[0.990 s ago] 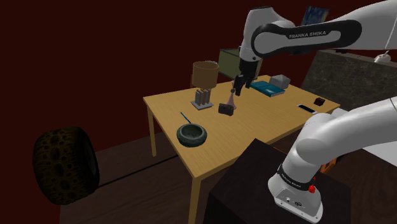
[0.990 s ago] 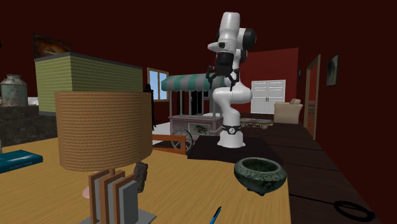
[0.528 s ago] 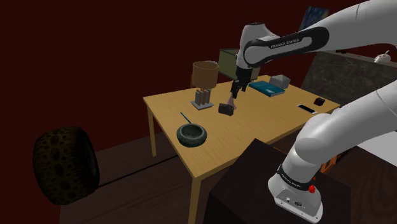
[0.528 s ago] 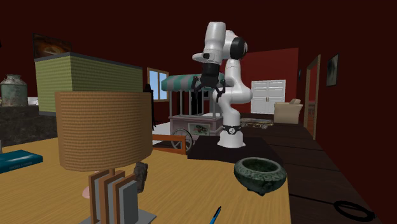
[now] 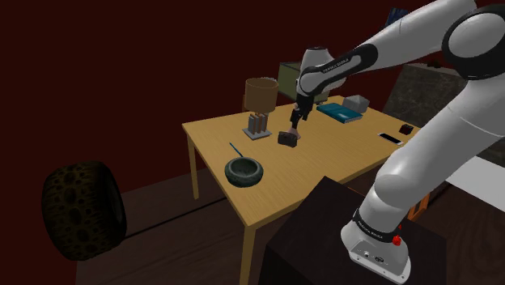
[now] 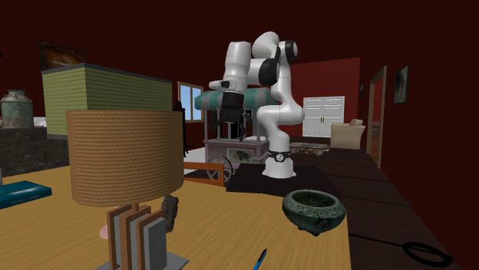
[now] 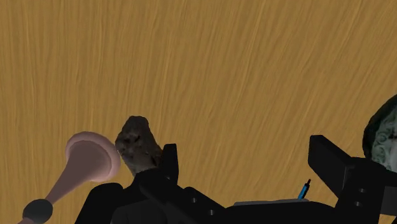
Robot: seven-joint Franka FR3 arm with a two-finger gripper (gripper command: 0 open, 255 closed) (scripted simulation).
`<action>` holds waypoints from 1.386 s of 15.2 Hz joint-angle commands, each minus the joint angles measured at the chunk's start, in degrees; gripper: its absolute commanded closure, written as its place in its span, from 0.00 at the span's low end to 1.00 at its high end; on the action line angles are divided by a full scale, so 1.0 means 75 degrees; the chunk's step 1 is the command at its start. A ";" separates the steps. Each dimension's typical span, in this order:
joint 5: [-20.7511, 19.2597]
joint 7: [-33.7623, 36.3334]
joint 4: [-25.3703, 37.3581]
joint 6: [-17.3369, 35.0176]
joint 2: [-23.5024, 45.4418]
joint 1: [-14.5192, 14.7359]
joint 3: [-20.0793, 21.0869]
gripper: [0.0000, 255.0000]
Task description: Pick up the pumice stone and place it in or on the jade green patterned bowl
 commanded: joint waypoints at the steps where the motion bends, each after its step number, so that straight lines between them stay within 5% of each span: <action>1: 0.0156 -0.0363 0.0247 0.0441 0.0616 -0.0030 -0.0242 0.00; 9: 0.1552 -0.2018 0.1652 0.1570 0.3071 -0.0330 -0.0644 0.00; 18: 0.3033 -0.3554 0.4036 0.1882 0.5761 -0.1462 -0.0104 0.00; 21: 0.3125 -0.3614 0.4107 0.2068 0.6021 -0.1547 -0.0017 0.00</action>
